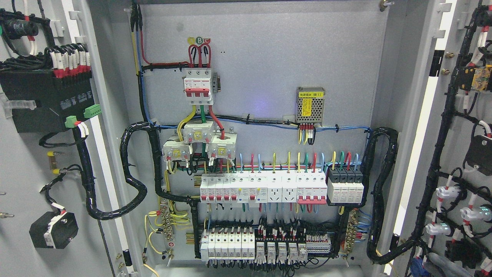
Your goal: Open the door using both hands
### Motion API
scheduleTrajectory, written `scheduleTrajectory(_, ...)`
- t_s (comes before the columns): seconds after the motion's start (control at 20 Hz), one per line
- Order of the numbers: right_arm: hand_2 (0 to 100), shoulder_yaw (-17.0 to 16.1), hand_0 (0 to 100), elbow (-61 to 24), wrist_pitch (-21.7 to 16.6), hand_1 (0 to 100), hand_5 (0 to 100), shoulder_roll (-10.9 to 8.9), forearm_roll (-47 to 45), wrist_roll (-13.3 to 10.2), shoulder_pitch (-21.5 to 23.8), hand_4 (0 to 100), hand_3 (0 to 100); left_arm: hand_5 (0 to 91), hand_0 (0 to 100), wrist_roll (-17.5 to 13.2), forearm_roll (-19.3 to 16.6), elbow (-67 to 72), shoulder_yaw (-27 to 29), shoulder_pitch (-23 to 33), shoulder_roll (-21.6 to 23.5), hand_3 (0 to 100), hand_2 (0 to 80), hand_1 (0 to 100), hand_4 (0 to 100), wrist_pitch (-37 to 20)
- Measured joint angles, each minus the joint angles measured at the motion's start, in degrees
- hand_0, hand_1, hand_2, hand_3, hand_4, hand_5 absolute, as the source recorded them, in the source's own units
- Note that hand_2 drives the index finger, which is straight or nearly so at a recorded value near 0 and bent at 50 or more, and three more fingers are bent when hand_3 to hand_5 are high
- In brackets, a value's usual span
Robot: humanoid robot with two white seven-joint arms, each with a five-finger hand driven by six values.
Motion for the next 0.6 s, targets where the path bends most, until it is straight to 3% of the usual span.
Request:
scheduleTrajectory(0.4,0,-1.82,0,0.60,-0.15,0,0,-0.57,-2.88,2.65,1.57,0,0,0.0,0,-0.15,1.15,2.77,3.49,0.02,1.65,0,0.0,0,4,0.00)
scheduleTrajectory(0.6,0,-2.55,0,1.06,-0.16,0,0,-1.16,-3.78,2.90,1.98,0,0,0.0,0,-0.13,1.33,4.42,4.96,-0.37,2.31,0,0.0,0,4,0.00)
